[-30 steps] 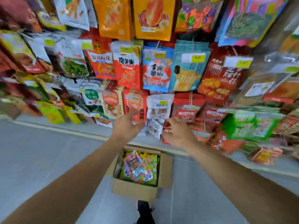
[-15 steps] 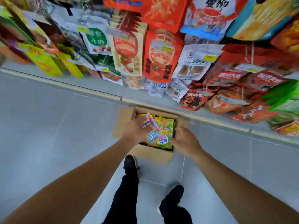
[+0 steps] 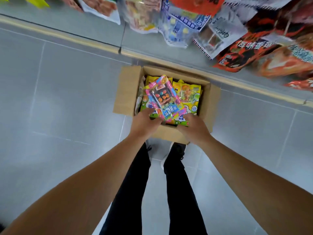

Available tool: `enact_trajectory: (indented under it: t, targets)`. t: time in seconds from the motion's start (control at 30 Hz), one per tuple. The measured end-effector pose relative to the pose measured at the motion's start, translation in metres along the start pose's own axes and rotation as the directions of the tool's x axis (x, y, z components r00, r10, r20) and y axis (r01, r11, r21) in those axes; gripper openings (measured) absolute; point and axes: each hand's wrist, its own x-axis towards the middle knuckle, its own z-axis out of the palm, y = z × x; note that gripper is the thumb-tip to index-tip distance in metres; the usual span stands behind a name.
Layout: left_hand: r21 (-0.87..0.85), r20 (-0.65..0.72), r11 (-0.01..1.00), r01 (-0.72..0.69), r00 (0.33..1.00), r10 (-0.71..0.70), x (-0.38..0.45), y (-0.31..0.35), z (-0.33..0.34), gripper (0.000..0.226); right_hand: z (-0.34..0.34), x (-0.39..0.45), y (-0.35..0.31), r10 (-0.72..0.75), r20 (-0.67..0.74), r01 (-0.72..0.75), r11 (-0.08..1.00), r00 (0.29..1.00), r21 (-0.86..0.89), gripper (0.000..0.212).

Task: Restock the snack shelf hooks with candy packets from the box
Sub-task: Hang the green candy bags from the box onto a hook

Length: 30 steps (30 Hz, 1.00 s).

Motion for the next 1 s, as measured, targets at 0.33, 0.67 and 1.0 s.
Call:
enact_trajectory:
  t: [0.33,0.67,1.0]
  targets:
    - [-0.166,0.049,0.968,0.187,0.982,-0.181,0.153,-0.073,0.089,0.032,0.082,0.165,0.065,0.112,-0.036,-0.109,0.992,0.993,0.069,0.059]
    - [-0.508,0.104,0.788,0.348,0.933,-0.345,0.266,-0.112,0.163,0.041,0.114,0.272,0.100,0.056,-0.276,-0.022,0.992,0.960,0.123,0.056]
    - [-0.721,0.183,0.595,0.355,0.926,-0.330,0.237,-0.091,0.132,0.034,0.077,0.246,0.084,0.105,-0.121,-0.070,0.961,0.987,0.269,0.008]
